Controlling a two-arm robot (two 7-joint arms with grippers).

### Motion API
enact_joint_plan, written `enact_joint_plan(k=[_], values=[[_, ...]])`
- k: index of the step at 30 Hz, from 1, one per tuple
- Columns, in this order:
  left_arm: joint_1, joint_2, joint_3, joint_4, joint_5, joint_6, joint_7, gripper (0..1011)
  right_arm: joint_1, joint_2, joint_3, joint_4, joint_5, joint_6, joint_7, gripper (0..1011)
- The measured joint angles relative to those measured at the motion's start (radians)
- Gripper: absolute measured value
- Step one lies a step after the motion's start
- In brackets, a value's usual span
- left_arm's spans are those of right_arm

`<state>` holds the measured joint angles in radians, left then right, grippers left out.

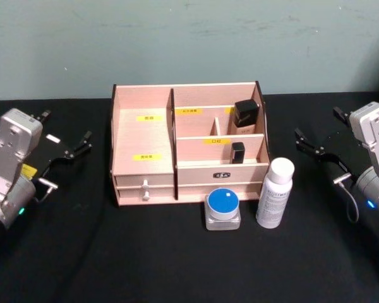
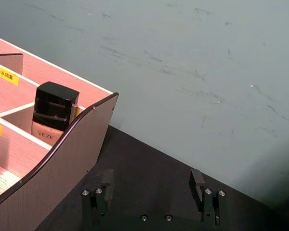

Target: Pick up the facial cleanser and watermelon frost from the table and place them into the tiered storage box.

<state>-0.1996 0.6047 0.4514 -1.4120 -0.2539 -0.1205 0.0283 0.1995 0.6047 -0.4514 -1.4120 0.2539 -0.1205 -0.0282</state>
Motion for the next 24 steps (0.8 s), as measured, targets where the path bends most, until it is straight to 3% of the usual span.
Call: enact_joint_plan(k=[24], values=[[0.000, 0.000, 0.000, 0.000, 0.000, 0.000, 0.000, 1001, 0.000, 0.000, 0.000, 0.000, 0.000, 0.000, 0.000, 1002]])
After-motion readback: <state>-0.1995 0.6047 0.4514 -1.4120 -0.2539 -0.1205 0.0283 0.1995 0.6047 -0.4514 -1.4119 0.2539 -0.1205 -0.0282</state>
